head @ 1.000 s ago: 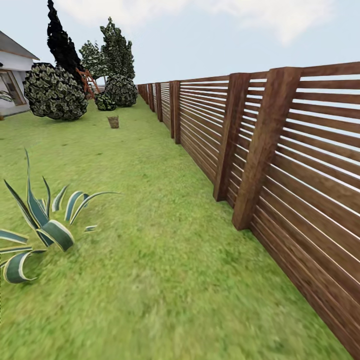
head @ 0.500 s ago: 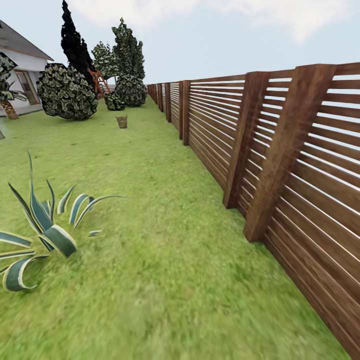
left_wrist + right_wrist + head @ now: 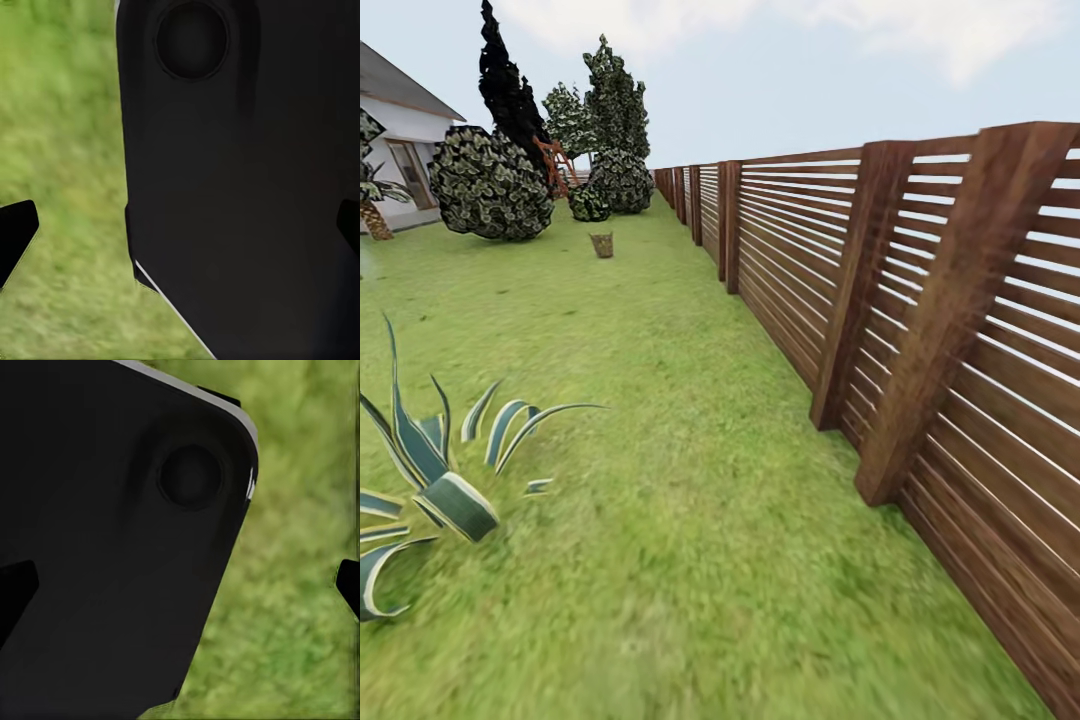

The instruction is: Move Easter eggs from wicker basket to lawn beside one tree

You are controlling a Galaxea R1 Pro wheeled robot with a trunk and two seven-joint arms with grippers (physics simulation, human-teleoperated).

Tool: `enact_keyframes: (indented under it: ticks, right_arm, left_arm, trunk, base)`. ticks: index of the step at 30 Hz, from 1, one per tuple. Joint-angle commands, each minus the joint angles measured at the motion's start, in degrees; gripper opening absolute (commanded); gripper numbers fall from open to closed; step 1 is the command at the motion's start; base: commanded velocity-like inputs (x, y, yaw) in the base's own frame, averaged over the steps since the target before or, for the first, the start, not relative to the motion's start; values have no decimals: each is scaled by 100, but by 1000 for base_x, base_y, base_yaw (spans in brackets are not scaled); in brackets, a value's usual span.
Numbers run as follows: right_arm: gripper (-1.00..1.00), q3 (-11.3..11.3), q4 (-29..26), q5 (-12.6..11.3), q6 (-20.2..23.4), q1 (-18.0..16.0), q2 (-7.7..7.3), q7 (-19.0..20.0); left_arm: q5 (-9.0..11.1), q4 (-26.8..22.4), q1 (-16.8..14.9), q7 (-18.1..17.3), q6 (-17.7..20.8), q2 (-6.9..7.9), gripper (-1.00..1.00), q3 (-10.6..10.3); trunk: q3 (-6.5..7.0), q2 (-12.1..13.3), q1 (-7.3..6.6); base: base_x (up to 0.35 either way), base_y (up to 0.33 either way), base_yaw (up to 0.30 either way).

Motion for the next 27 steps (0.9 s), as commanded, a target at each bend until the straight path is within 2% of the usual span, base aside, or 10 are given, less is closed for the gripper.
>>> enact_keyframes:
  ticks: [1, 27]
  right_arm:
    - [100, 24, 5, 8, -16, -3, -7, -3]
    - [100, 17, 6, 2, -16, -3, 5, -3]
  left_arm:
    - [1, -5, 0, 2, -3, -1, 100, -1]
    - [2, -5, 0, 2, -3, -1, 100, -1]
  trunk:
    - [-4, -2, 3]
    - [-4, -2, 3]
  base:
    - [325, 0, 0]
    - [325, 0, 0]
